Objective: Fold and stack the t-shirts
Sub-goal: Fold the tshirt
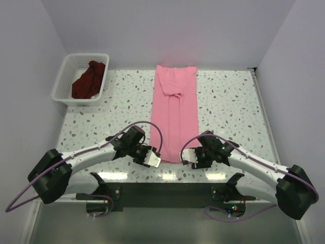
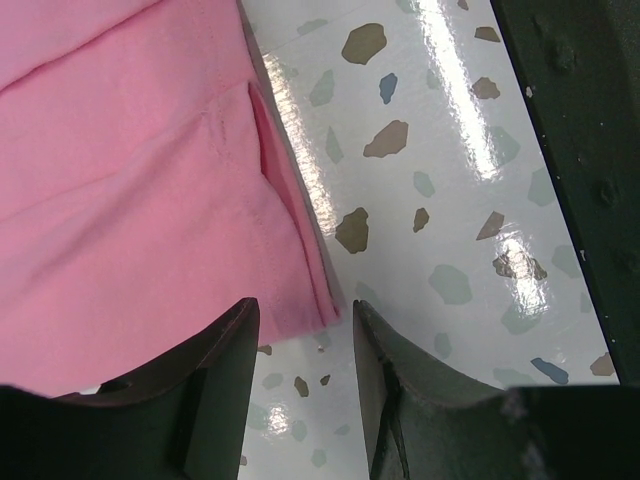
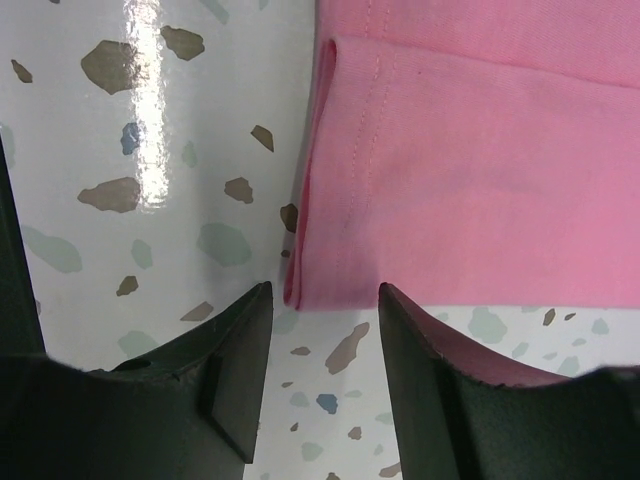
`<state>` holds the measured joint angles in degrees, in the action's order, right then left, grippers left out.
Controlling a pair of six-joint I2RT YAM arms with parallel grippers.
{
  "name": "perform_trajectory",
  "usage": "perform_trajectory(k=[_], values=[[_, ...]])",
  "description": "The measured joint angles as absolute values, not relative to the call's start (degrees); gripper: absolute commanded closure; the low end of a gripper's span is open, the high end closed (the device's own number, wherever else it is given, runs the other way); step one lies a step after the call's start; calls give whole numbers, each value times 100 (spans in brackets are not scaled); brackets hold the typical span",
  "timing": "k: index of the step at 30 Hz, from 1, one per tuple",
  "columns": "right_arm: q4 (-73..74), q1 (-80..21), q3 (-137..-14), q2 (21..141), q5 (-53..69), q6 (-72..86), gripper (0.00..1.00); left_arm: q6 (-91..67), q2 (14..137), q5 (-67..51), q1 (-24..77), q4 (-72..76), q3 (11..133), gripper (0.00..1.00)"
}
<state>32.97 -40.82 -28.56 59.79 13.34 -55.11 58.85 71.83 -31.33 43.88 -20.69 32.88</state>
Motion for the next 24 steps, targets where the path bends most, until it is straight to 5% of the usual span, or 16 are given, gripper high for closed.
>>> perform_trajectory(k=[7, 24], values=[[3162, -4082, -2777, 6226, 1457, -5603, 55, 5815, 7181, -3173, 4318, -2080, 3288, 52], [3041, -4084, -2912, 6578, 1496, -5666, 87, 6436, 7465, -3079, 4320, -2145, 3194, 55]])
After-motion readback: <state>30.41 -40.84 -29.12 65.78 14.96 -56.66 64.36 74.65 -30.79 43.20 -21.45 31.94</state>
